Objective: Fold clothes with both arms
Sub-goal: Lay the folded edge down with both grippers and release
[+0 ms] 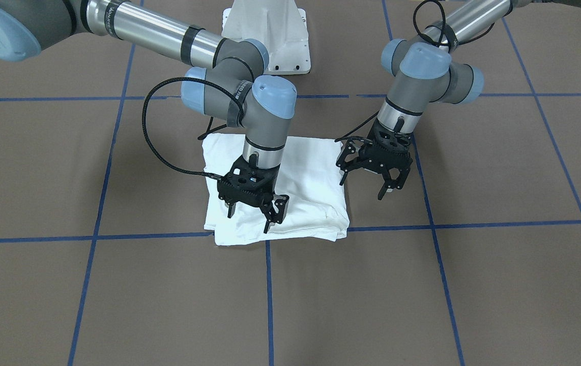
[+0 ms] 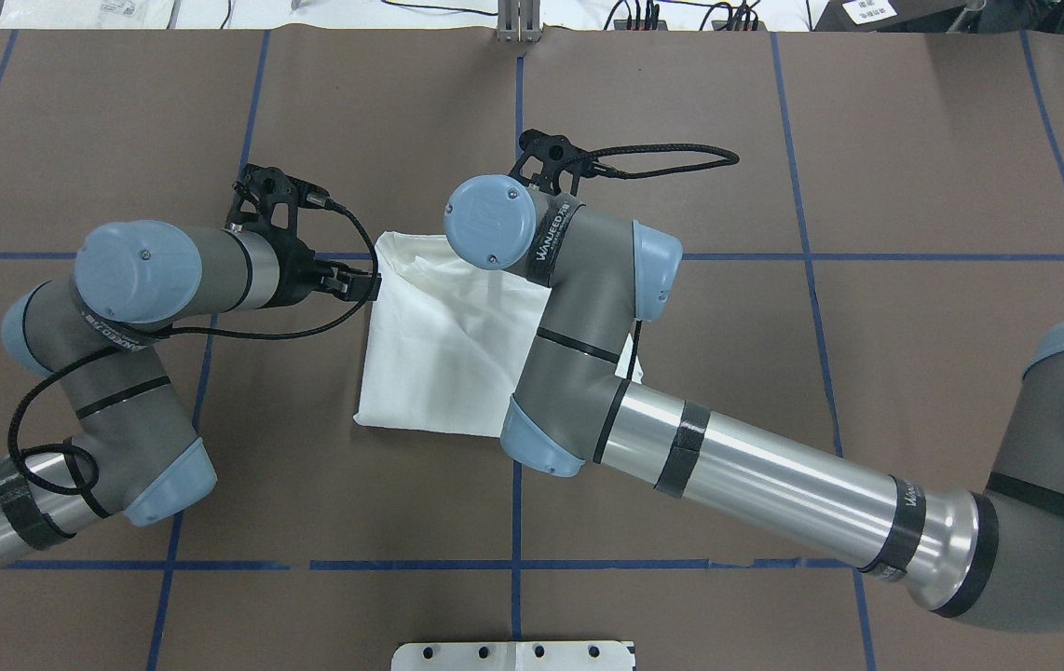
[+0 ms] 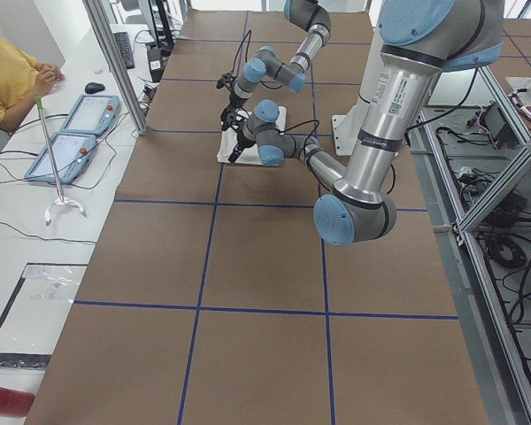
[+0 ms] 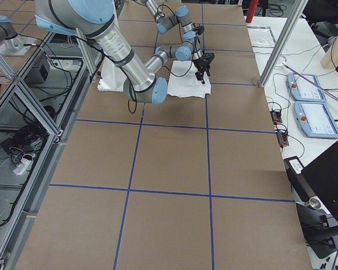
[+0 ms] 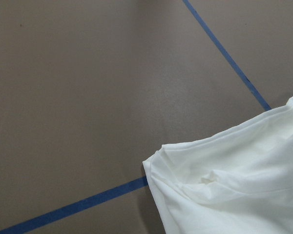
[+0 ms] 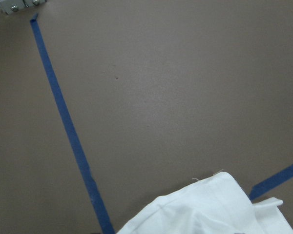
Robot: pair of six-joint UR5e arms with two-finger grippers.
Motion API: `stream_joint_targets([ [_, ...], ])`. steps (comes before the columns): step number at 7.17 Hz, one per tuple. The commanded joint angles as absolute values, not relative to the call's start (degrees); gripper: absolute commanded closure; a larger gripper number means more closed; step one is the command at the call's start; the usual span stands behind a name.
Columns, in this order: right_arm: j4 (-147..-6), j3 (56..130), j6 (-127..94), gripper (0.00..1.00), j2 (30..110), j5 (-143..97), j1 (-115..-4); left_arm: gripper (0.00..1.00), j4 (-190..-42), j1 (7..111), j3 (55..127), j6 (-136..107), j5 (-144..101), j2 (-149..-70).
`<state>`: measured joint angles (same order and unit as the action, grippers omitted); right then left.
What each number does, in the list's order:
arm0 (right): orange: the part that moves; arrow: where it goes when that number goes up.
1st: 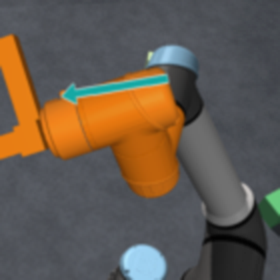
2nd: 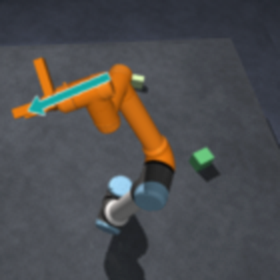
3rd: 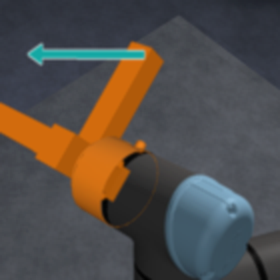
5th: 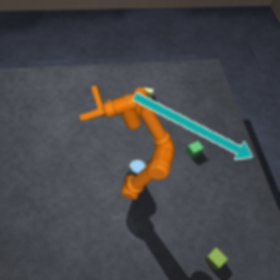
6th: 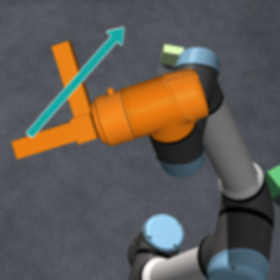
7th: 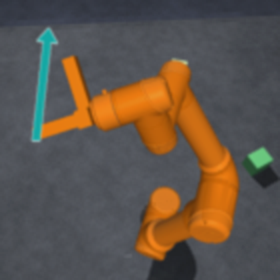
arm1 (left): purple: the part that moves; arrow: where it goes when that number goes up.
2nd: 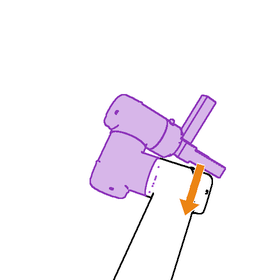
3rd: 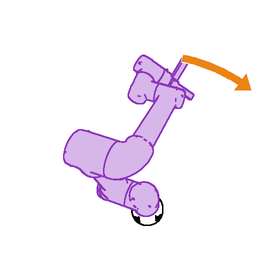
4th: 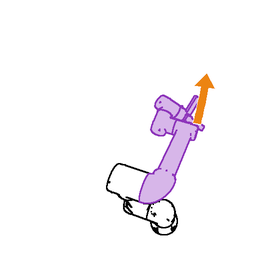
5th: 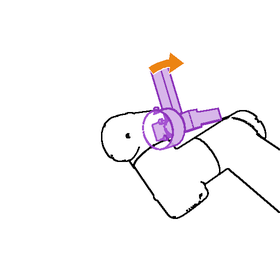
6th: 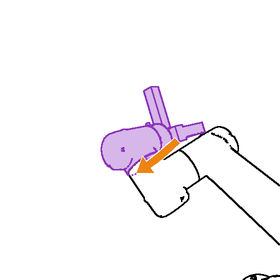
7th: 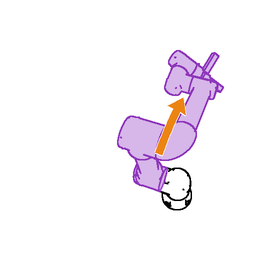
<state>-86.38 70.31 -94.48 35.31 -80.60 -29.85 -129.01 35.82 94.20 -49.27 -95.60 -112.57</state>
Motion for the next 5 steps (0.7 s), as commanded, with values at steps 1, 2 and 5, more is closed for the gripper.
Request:
stream_joint_targets([
  [1,-86.3,69.7,-94.5,0.34,35.7,-80.6,-29.8,0.00,-129.1,35.9,94.1,-49.6,-95.6,-112.3],
  [2,-86.3,68.9,-94.4,0.34,35.7,-80.5,-29.8,0.00,-129.1,35.9,94.1,-49.6,-95.6,-112.2],
  [5,-86.2,68.6,-94.5,0.49,36.7,-80.4,-29.8,0.00,-129.1,35.9,94.1,-49.6,-95.6,-112.2],
])
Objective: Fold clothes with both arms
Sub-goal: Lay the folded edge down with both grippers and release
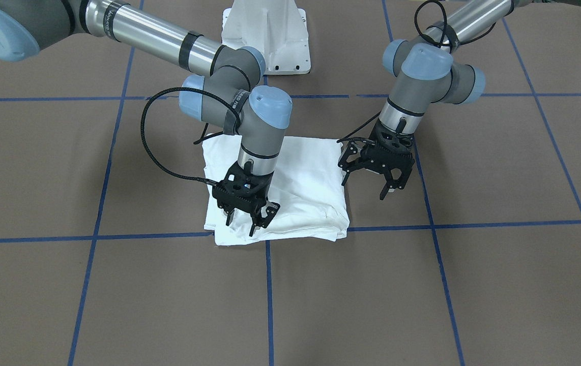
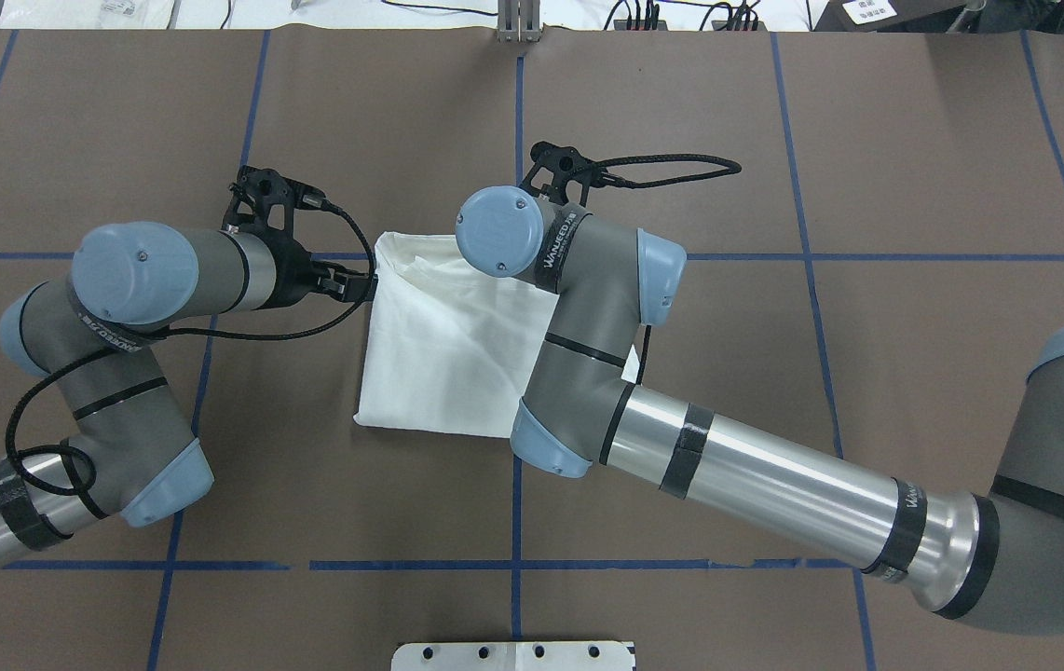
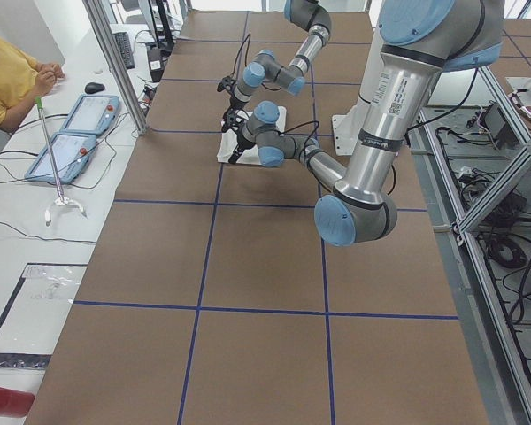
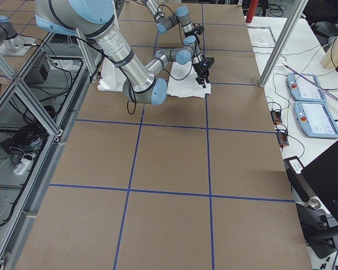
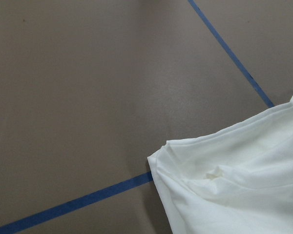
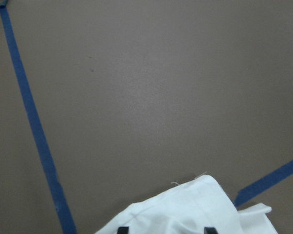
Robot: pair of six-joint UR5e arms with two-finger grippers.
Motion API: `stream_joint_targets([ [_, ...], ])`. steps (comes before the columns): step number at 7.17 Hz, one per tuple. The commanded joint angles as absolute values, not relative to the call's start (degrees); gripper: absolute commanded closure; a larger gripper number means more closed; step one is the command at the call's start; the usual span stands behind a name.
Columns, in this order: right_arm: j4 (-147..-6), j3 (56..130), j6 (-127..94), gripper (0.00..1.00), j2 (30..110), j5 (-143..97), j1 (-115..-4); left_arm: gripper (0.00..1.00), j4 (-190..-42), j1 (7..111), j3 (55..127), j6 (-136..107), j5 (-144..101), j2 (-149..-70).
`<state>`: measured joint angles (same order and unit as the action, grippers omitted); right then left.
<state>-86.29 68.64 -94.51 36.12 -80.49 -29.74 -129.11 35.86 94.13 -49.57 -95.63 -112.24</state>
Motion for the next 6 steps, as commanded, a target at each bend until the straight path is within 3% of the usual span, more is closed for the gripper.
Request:
stream_joint_targets([
  [1,-86.2,68.6,-94.6,0.62,36.7,-80.3,-29.9,0.00,-129.1,35.9,94.1,-49.7,-95.6,-112.2],
  [2,-86.1,68.6,-95.0,0.88,36.6,-80.4,-29.9,0.00,-129.1,35.9,94.1,-49.7,-95.6,-112.2],
  [3,-85.2,68.6,-95.6,1.00,36.3,-80.4,-29.8,0.00,-129.1,35.9,94.1,-49.7,-95.5,-112.1],
  [6,-85.2,69.2,-95.6,1.00,36.4,-80.3,-30.8,0.00,-129.3,35.9,94.2,-49.7,-95.4,-111.5],
])
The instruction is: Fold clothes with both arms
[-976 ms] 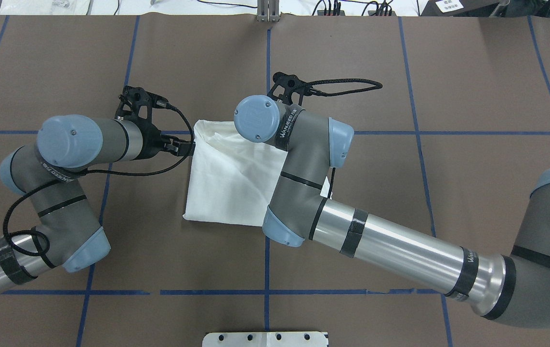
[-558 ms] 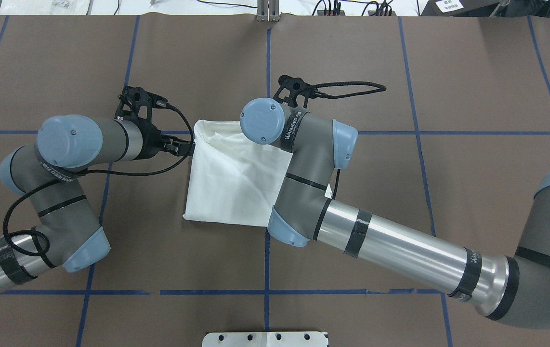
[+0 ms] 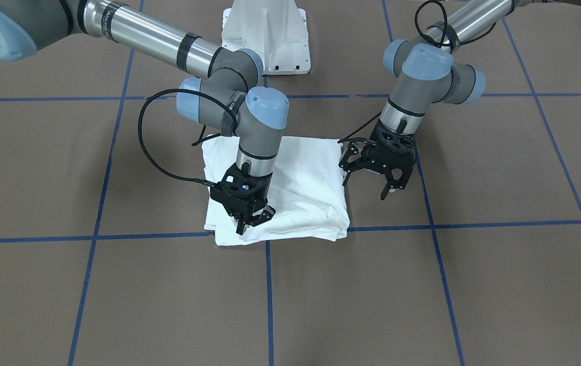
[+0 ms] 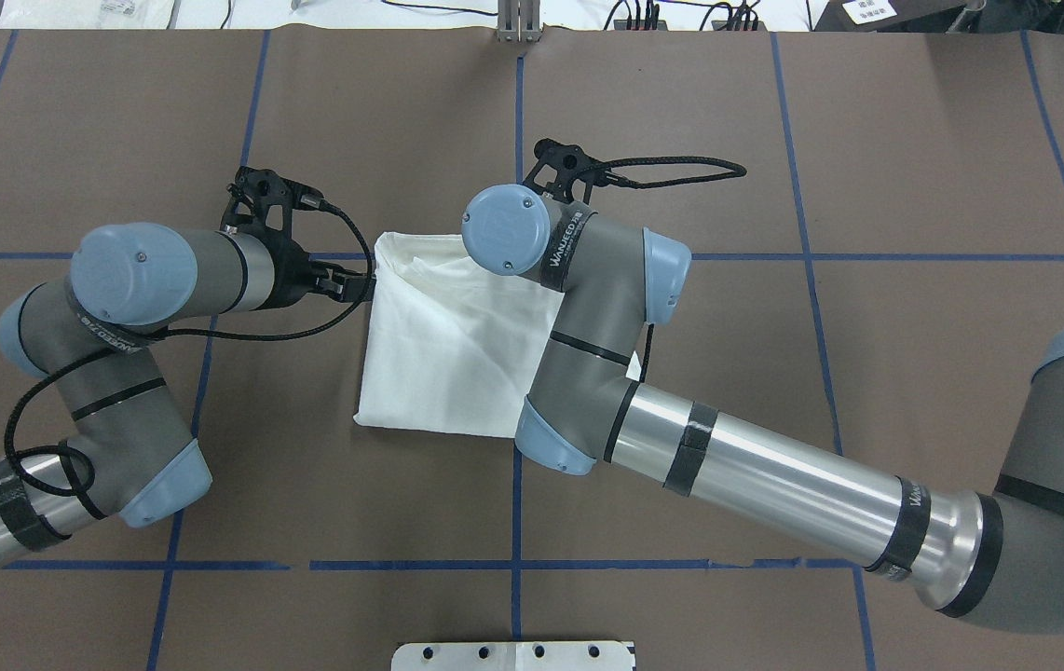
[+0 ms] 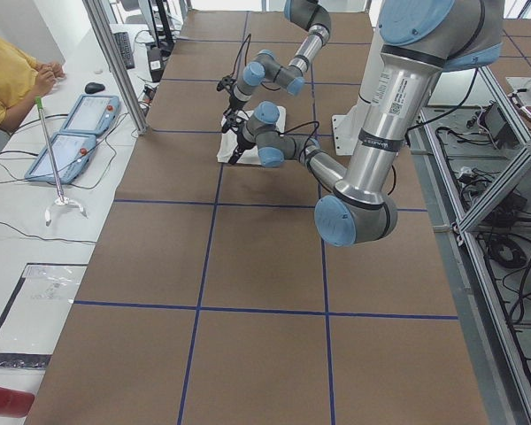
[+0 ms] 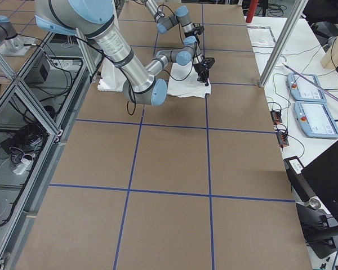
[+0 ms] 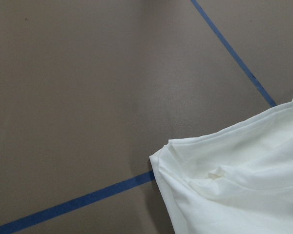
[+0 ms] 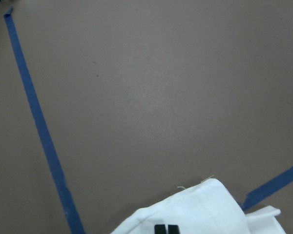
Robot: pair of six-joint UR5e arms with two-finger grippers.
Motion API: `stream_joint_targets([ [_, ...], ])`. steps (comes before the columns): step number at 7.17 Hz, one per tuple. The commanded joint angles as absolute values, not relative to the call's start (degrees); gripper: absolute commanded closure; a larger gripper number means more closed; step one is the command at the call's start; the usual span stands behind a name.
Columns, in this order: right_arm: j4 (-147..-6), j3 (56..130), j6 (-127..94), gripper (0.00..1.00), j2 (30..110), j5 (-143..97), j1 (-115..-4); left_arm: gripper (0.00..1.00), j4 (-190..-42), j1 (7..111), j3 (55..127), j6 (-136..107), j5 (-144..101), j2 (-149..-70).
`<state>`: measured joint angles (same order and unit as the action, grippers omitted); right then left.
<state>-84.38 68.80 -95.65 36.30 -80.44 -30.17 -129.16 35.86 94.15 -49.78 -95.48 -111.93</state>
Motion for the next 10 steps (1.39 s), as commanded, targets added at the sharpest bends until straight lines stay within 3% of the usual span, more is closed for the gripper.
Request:
stream_joint_targets([
  [1,-88.6,69.2,-95.4,1.00,36.5,-79.5,-32.0,0.00,-129.3,35.8,94.2,-49.8,-95.4,-111.4],
  [4,-90.6,68.6,-95.2,1.00,37.3,-77.3,-31.9,0.00,-129.6,35.9,94.3,-49.8,-95.4,-111.2],
  [5,-90.5,68.1,-95.0,0.92,37.3,-77.1,-31.8,0.00,-129.6,35.8,94.3,-49.7,-95.4,-111.2],
  [6,-90.4,68.0,-92.6,0.01,37.3,-76.6,-31.8,0.00,-129.6,35.7,94.3,-49.8,-95.4,-111.4],
  [8,-90.0,69.3,-86.3,0.00,36.7,-82.0,-35.0,0.00,-128.4,36.4,93.7,-50.8,-95.6,-112.4],
  [10,-85.2,74.5,-78.7,0.00,41.0,-89.7,-38.2,0.00,-121.5,36.6,89.7,-54.4,-95.7,-119.7],
])
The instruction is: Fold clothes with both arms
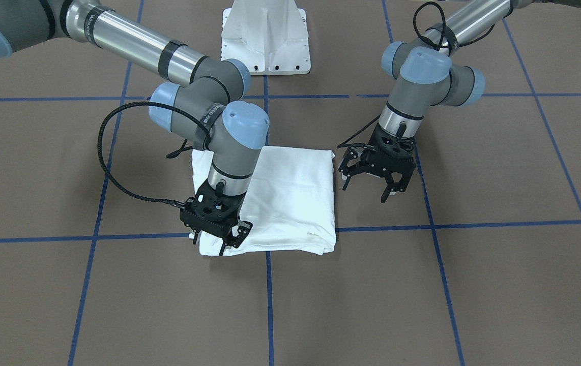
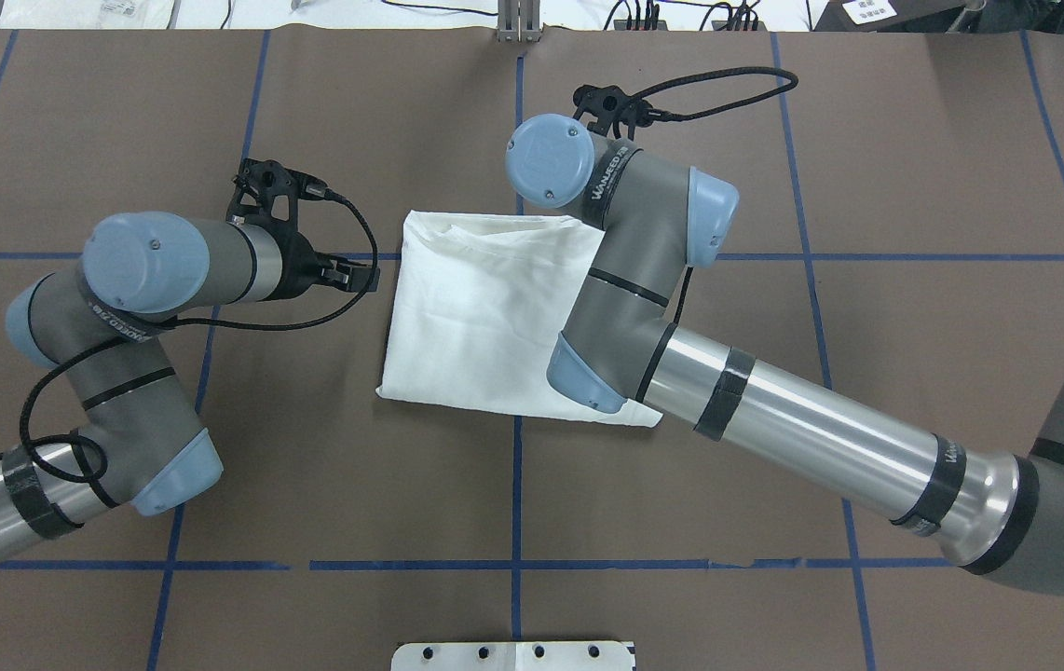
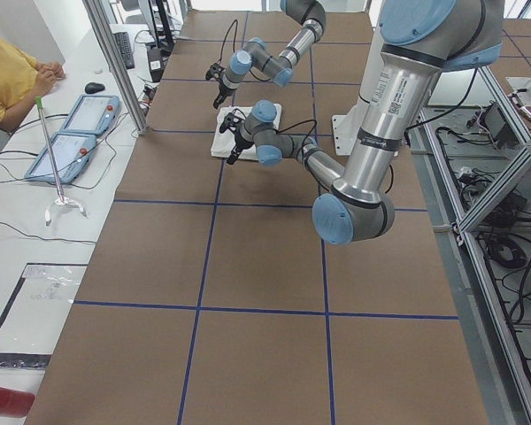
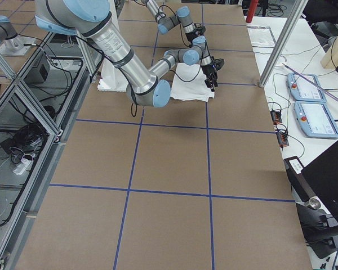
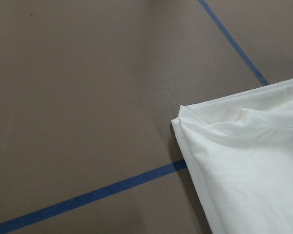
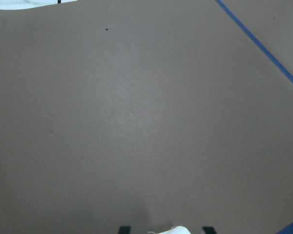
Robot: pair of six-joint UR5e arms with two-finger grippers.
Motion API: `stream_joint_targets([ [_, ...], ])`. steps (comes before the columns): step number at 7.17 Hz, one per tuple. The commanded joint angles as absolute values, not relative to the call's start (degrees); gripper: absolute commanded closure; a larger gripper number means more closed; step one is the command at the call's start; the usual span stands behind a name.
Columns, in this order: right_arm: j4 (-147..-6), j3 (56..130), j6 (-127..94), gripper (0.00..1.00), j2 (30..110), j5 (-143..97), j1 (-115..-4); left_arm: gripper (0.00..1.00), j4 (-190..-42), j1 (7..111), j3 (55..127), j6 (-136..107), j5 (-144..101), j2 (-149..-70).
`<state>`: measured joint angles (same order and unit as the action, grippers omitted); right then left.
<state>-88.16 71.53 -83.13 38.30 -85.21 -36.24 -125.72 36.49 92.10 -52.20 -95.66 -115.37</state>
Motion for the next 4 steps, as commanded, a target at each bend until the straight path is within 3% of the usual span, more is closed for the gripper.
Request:
stream_joint_targets([
  [1,-83.3,77.2,-75.4,0.00,44.1,-92.7,-39.7,0.00,-121.1,36.5,87.9,-54.9,-95.6,-121.2],
  [4,-83.2,84.5,-70.8,0.00,49.5,-94.7,-40.9,0.00,-121.8,36.2,76.9,-58.5,-95.4,-128.0],
])
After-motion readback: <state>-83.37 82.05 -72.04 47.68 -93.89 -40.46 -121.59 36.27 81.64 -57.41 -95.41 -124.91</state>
